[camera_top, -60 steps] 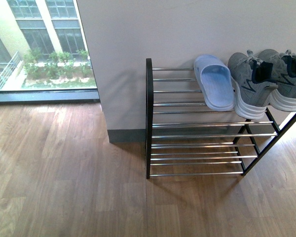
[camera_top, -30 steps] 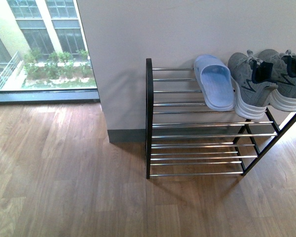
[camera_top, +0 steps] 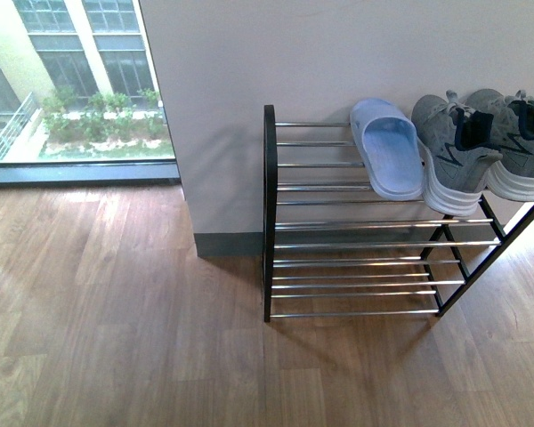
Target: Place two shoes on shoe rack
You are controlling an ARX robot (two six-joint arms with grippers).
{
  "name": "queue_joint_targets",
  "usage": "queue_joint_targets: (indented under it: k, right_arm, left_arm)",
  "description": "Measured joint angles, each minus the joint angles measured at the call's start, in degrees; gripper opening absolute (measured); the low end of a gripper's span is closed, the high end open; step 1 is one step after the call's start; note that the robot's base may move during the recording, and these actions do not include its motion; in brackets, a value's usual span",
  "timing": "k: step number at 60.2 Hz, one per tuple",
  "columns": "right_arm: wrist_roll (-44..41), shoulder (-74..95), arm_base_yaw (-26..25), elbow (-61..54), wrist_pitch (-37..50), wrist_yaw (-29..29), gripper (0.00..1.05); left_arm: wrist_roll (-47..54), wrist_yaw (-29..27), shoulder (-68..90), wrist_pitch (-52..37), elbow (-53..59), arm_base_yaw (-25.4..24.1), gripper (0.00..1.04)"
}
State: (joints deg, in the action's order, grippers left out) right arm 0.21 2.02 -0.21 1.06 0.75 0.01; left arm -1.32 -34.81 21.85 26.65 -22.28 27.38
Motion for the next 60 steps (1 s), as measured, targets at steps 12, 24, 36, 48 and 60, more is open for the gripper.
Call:
queue_joint_targets:
  k: [12,24,36,48,60]
  right_arm:
    - [0.0,-1.57,0.0,0.0,-0.57,0.02,0.02]
    - [-0.04,-1.66,0.0,0.0,-0.57,0.02,0.19]
    - [-0.04,-1.68,0.0,0.0,-0.57,0.02,0.49]
    - [-0.04,-1.7,0.0,0.0,-0.57,-0.2,0.8]
    - [-0.02,-1.7,0.0,0.0,-0.57,-0.17,0.95]
  left_arm:
    - [0.0,0.02,0.0,0.0,0.0,0.0,0.02]
    - [0.0,0.02,0.0,0.0,0.0,0.0,0.02]
    - [0.0,0.04,0.0,0.0,0.0,0.0,0.02]
    - [-0.02,-0.55,-0.04,0.0,0.0,0.0,0.02]
    - [0.0,-0.13,-0.04,0.0,0.0,0.0,0.02]
